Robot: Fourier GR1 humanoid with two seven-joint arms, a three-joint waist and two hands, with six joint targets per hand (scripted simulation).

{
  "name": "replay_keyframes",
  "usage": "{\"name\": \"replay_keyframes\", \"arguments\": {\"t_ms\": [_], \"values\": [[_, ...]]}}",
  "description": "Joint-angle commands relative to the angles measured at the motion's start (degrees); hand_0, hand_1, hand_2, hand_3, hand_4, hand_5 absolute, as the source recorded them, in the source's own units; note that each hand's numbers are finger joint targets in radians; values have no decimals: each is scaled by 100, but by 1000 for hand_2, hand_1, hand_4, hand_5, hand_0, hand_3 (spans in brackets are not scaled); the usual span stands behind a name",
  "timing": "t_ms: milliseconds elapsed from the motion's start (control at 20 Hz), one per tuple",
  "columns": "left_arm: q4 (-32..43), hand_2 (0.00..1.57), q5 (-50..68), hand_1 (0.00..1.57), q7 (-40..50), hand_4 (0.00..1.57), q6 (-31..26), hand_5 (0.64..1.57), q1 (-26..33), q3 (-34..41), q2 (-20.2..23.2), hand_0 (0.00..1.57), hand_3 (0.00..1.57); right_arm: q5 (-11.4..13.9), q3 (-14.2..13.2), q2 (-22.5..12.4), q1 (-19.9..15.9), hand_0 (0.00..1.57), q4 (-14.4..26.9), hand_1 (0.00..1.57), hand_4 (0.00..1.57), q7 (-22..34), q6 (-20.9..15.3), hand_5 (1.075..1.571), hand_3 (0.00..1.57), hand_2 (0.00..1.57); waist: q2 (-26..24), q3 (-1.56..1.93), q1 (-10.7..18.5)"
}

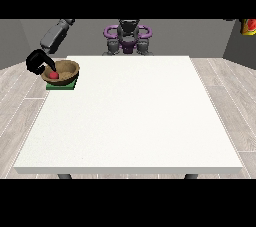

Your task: Pick the cup and pour the ball into the bowl, then pick the bowl and place it on the pad

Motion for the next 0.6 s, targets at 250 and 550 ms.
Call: {"name": "replay_keyframes", "arguments": {"t_ms": [250,550], "values": [[-518,0,182,0,472,1206,155,1569,-89,-217,-84,0,0,451,479,-149,-90,0,446,0,0,-7,458,1407,0,0,-140,11,216],[-263,0,-149,0,461,1190,396,1569,347,-520,-543,0,0,596,766,-495,-327,0,133,0,200,1060,715,1375,0,0,-1251,-8,-116]]}}
